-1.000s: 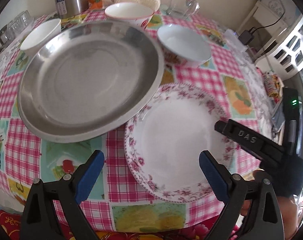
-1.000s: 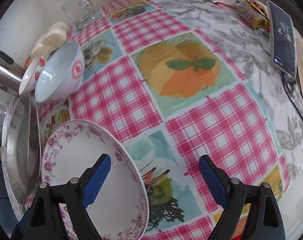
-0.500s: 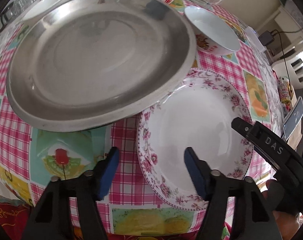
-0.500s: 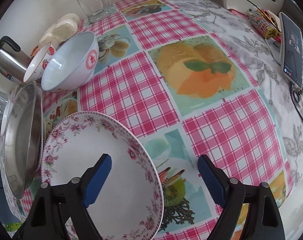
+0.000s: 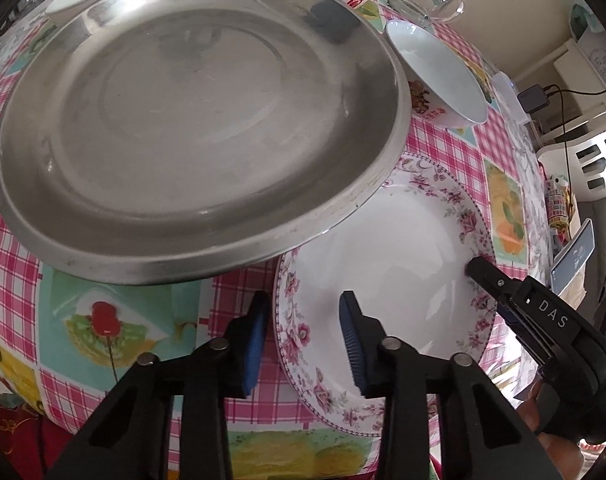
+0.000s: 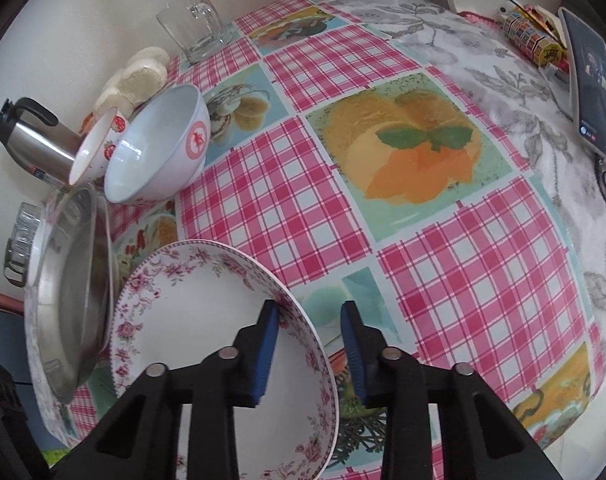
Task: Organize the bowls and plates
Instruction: 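Lift the floral plate with both grippers and carry it over the steel basin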
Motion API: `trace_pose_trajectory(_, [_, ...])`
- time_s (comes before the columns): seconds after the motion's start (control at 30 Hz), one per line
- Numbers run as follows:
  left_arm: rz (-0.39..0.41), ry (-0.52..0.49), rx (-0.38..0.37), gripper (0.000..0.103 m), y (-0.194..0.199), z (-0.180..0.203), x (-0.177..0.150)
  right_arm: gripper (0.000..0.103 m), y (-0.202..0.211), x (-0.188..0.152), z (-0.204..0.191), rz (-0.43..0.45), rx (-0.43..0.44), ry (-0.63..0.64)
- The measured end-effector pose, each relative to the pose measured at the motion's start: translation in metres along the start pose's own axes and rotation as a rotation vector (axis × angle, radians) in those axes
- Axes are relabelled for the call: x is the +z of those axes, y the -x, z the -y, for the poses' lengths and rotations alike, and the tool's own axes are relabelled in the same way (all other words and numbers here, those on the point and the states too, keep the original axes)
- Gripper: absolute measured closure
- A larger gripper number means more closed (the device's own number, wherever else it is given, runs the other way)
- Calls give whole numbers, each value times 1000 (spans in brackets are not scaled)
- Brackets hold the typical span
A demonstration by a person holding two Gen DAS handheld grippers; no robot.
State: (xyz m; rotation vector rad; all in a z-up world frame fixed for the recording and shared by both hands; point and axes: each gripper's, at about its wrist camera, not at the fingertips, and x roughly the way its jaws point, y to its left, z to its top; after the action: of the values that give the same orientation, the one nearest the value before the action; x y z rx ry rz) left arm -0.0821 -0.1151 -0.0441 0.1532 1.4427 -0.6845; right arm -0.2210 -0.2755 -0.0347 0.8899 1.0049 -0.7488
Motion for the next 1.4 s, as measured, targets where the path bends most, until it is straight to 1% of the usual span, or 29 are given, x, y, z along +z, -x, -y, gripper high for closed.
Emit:
trace_pose_trajectory(0.1, [-1,9,-14,75,-2,-1,2,75,-2,0,-2,-1,28,-9])
trace_pose_trajectory(0.17, [-2,27,-30,75,-2,-4,3,76,-2,0,4,-9,55,-29])
trace_pose_trajectory(0.3, [-11,51,-53,75,-2,-17,6,76,-1,1,16,-28,140,-85])
trace_pose_trajectory(0.37, [-13,51,-56,75,-2,-17,6,76,-3,3,20,-32,144,-89])
trace_pose_trajectory(0.4, [-13,49,-57,75,0,-24,9,76,-4,2,23,-37,149,-96])
trace_pose_trajectory(0.47, [-11,45,-57,75,1,-24,10,76,-5,3,28,-42,176,-111])
trace_pose_trajectory(0.6, [-3,32,-51,75,-2,-19,10,80,-7,6,29,-39,168,-71])
trace_pose_trajectory(0.7, [7,23,-51,75,0,-12,10,81,-6,3,20,-24,151,-40])
trace_pose_trajectory(0.87, [20,0,-71,75,-2,-3,9,82,-2,-1,23,-1,157,-43])
trace_pose_trajectory(1.03, [18,-46,-104,75,-7,11,8,82,4,1,43,10,168,-93])
trace_pose_trajectory(1.27, [35,-116,-92,75,-10,32,4,82,15,1,77,33,178,-156])
trace_pose_trajectory(1.4, [43,-114,-93,75,-12,38,5,82,18,0,91,45,204,-181])
